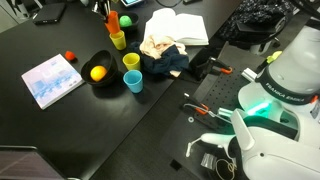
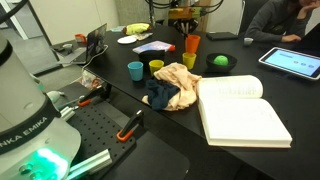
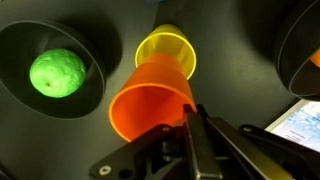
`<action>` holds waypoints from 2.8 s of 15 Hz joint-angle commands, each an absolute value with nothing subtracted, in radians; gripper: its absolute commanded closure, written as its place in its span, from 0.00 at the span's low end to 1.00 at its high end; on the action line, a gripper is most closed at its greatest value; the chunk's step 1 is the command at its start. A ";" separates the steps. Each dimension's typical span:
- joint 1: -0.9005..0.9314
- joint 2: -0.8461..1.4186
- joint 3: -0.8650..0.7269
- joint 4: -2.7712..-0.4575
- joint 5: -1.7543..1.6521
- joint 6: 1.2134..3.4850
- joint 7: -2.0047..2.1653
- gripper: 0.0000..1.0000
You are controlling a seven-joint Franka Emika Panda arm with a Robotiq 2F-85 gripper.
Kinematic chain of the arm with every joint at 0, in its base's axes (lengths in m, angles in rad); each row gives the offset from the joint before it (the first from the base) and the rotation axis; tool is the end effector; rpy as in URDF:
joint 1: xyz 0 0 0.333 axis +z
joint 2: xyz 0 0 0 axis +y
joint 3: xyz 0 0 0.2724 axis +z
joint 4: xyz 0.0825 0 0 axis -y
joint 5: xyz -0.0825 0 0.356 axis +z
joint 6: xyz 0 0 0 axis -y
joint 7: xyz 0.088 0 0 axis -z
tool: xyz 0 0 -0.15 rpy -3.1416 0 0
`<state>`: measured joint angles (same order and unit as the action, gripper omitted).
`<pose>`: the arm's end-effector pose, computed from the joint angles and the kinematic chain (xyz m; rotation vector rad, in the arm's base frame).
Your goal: Shift the bowl to the left, then separate the cups
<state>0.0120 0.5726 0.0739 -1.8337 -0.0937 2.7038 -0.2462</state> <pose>0.6428 0.0549 0.1919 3.0101 0.5995 0.4604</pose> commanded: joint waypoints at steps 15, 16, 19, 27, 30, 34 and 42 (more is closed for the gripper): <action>0.027 0.337 0.105 -2.323 -0.083 2.974 -0.183 0.96; 0.026 0.344 0.106 -2.336 -0.084 3.000 -0.181 0.96; 0.002 0.373 0.139 -2.366 -0.070 3.102 -0.196 0.96; 0.038 0.449 0.118 -2.380 -0.119 3.201 -0.185 0.96; 0.059 0.459 0.099 -2.374 -0.125 3.208 -0.180 0.68; 0.065 0.431 0.095 -2.378 -0.130 3.174 -0.185 0.40; 0.160 0.221 -0.022 -2.371 -0.242 2.858 -0.163 0.00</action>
<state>0.1188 0.3264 0.0223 -2.3624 -0.1660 2.9865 -0.1909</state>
